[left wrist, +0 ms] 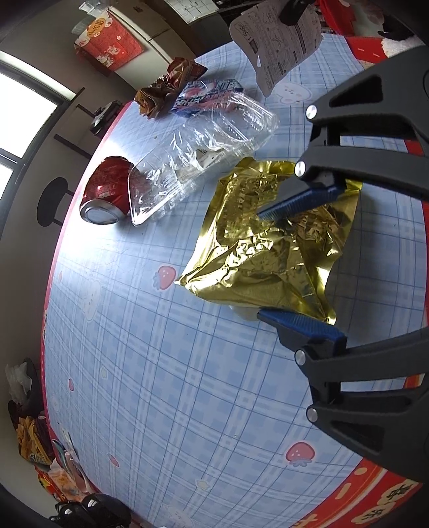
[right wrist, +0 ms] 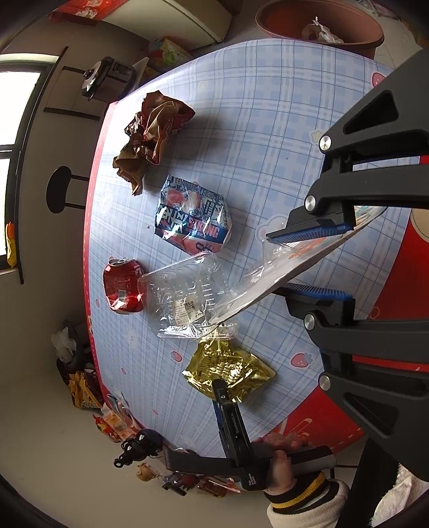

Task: Collect trash
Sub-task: 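Carry the card and gold foil bag with both tools over the bucket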

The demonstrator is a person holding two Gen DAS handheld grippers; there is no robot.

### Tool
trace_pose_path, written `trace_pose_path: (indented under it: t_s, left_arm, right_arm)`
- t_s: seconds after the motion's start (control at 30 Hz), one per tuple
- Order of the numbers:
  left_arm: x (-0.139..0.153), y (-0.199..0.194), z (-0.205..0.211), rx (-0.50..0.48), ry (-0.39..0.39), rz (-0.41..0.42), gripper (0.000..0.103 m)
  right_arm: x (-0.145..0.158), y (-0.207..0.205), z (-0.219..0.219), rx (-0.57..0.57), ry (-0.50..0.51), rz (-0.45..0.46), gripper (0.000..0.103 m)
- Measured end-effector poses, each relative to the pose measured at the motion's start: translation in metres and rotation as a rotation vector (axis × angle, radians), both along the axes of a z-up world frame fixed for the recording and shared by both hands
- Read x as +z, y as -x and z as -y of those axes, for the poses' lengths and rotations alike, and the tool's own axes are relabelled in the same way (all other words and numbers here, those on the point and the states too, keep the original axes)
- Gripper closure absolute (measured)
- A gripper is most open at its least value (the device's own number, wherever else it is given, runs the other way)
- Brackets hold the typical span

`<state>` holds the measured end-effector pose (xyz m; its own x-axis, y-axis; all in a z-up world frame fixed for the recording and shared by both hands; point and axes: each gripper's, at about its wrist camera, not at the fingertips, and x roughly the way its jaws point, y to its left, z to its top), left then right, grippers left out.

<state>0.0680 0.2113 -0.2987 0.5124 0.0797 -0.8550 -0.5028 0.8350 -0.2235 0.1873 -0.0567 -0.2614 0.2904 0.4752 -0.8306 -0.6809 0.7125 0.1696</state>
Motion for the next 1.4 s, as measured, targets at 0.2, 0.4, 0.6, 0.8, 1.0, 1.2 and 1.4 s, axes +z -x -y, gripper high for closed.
trace_pose_path:
  t_s: [0.2, 0.4, 0.6, 0.8, 1.0, 1.2, 1.4]
  left_arm:
    - [0.014, 0.024, -0.005, 0.013, 0.015, 0.030, 0.052]
    - [0.033, 0.044, -0.006, 0.044, 0.008, 0.064, 0.052]
    - [0.055, 0.048, 0.001, 0.044, -0.007, 0.103, 0.052]
    - [0.074, 0.037, 0.020, 0.012, -0.019, 0.136, 0.052]
    - [0.091, 0.017, 0.049, -0.042, -0.025, 0.164, 0.052]
    - [0.101, -0.009, 0.086, -0.098, -0.021, 0.184, 0.052]
    - [0.106, -0.039, 0.130, -0.164, -0.008, 0.192, 0.052]
  right_arm:
    - [0.004, -0.001, 0.008, -0.013, -0.021, -0.001, 0.078]
    - [0.009, -0.002, 0.010, -0.011, -0.043, 0.005, 0.078]
    - [0.015, -0.004, 0.016, -0.018, -0.065, 0.011, 0.078]
    - [0.021, -0.007, 0.037, -0.052, -0.086, 0.022, 0.078]
    - [0.022, -0.012, 0.072, -0.108, -0.097, 0.031, 0.078]
    - [0.022, -0.018, 0.115, -0.170, -0.104, 0.041, 0.078]
    - [0.019, -0.028, 0.165, -0.242, -0.107, 0.042, 0.078]
